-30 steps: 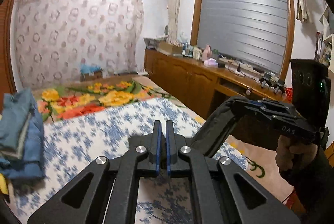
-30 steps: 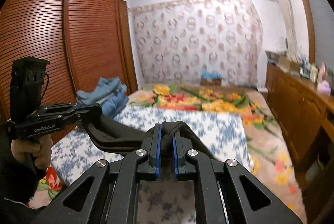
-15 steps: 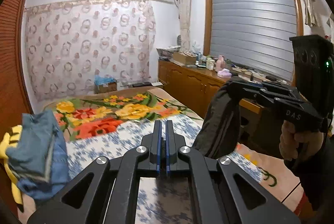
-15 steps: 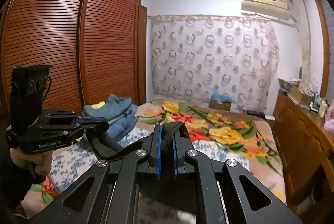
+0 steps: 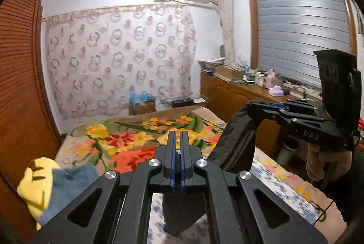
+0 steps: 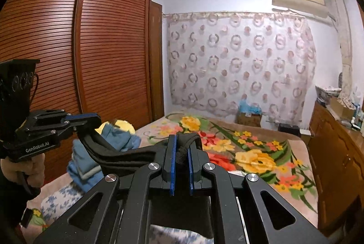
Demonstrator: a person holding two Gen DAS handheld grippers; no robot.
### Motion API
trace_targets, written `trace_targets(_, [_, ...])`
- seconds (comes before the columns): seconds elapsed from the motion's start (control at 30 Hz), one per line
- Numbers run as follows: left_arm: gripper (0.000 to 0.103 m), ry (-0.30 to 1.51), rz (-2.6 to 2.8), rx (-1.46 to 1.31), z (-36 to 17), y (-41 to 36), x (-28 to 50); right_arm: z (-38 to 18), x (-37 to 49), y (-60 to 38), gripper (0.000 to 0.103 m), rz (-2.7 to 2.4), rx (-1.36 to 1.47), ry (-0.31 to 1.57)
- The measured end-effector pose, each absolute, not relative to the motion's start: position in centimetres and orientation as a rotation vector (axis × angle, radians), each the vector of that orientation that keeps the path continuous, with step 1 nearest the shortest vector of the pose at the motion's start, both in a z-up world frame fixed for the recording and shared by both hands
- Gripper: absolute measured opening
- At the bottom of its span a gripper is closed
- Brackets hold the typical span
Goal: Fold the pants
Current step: 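Grasp the pants with the left gripper while the right gripper lifts its end, then lower the held pants with both grippers, folding them over onto themselves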
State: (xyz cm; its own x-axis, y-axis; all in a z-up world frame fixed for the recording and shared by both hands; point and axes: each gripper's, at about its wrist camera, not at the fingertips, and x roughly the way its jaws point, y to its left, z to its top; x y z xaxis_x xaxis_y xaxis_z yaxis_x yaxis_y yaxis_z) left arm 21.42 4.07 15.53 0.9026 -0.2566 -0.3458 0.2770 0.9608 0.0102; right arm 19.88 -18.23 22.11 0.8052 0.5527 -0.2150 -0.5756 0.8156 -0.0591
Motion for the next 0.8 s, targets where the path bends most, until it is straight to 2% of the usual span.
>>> trace_targets(0.17, [0.004, 0.318, -0.238, 0.095, 16.1, 4.4, 21.1, 21.9, 21.0, -17.5, 0.008, 0.608, -0.143, 0.175])
trace_targets(0.53, [0.004, 0.504, -0.263, 0.087, 5.4, 4.2, 16.3, 11.0, 18.2, -17.2, 0.008, 0.616, -0.173, 0.373])
trace_targets(0.8, [0.004, 0.550, -0.314, 0.093, 2.8, 2.6, 11.4, 7.8, 14.1, -17.6, 0.008, 0.605, -0.179, 0.438])
